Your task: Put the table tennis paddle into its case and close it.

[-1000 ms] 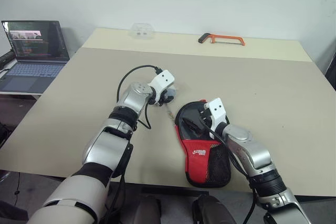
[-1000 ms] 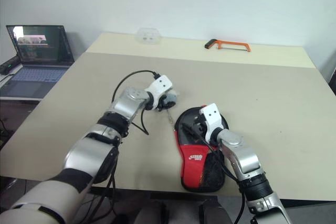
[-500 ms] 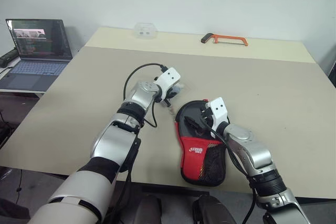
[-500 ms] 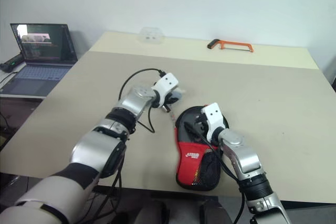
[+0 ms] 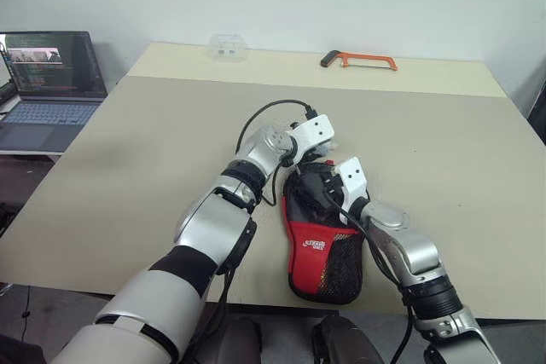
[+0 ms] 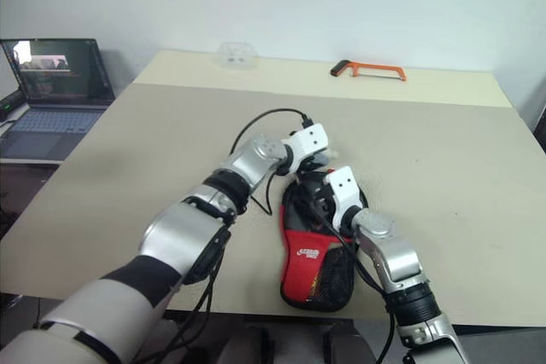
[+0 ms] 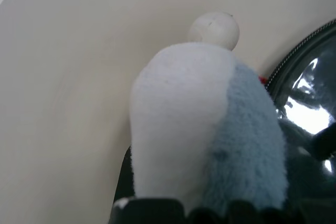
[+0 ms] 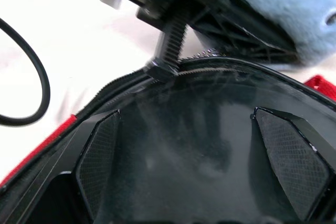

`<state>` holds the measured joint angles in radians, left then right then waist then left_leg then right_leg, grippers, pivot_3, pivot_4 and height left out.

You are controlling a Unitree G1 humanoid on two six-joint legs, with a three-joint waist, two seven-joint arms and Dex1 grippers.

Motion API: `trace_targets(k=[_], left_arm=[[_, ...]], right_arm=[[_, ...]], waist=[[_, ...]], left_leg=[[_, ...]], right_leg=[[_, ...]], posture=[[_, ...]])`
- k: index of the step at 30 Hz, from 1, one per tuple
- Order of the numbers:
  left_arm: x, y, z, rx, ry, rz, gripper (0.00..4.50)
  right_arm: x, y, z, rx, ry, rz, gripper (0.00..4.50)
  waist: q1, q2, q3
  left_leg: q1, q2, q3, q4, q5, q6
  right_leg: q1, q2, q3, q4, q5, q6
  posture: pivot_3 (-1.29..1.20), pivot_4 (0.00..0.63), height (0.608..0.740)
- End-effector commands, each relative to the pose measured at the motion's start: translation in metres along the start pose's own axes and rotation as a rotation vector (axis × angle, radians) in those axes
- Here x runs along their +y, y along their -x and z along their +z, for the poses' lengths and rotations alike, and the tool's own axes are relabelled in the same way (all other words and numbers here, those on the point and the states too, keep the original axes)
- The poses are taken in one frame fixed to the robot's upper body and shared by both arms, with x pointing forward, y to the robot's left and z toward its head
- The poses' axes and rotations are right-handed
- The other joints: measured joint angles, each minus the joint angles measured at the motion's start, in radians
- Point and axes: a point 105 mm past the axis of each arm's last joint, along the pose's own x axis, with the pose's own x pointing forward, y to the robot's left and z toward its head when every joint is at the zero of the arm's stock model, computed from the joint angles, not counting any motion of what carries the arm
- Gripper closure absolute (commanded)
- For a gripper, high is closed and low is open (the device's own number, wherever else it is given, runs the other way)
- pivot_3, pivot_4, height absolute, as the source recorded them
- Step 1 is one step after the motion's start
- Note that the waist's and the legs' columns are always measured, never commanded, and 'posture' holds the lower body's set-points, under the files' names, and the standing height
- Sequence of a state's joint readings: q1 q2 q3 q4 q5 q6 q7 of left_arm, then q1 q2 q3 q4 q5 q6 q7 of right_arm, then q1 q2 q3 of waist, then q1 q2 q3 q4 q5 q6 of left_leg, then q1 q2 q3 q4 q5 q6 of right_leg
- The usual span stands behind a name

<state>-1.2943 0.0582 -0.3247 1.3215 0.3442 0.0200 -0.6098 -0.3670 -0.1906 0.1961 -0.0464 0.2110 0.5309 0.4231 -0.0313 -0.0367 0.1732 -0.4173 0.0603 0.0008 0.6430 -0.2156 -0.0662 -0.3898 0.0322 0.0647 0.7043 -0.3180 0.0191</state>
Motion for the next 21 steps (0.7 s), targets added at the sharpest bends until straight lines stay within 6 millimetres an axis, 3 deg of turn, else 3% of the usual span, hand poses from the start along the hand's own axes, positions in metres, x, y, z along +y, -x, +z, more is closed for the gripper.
trace_targets(k=[1,9,21], left_arm=[[0.013,0.0,0.036,-0.041,-0.137,0.109,3.8],[0.009,-0.007,0.052,-0.033,-0.219,0.194,3.8],[0.003,-0.011,0.092,-0.11,-0.404,0.342,3.8]], right_arm=[[0.009,0.001,0.004,0.0,0.022,0.055,0.0],[0.021,0.004,-0.002,0.032,0.029,0.12,0.0],[0.032,0.009,-0.008,0.059,0.034,0.17,0.0]], waist=[[0.002,0.0,0.0],[0.0,0.0,0.0],[0.004,0.0,0.0]], left_leg=[[0.0,0.0,0.0,0.0,0.0,0.0],[0.0,0.0,0.0,-0.001,0.0,0.0],[0.0,0.0,0.0,-0.001,0.0,0.0]], right_leg=[[0.0,0.0,0.0,0.0,0.0,0.0],[0.0,0.0,0.0,-0.001,0.0,0.0],[0.0,0.0,0.0,-0.001,0.0,0.0]], posture=[[0.0,0.15,0.74],[0.0,0.15,0.74],[0.0,0.15,0.74]])
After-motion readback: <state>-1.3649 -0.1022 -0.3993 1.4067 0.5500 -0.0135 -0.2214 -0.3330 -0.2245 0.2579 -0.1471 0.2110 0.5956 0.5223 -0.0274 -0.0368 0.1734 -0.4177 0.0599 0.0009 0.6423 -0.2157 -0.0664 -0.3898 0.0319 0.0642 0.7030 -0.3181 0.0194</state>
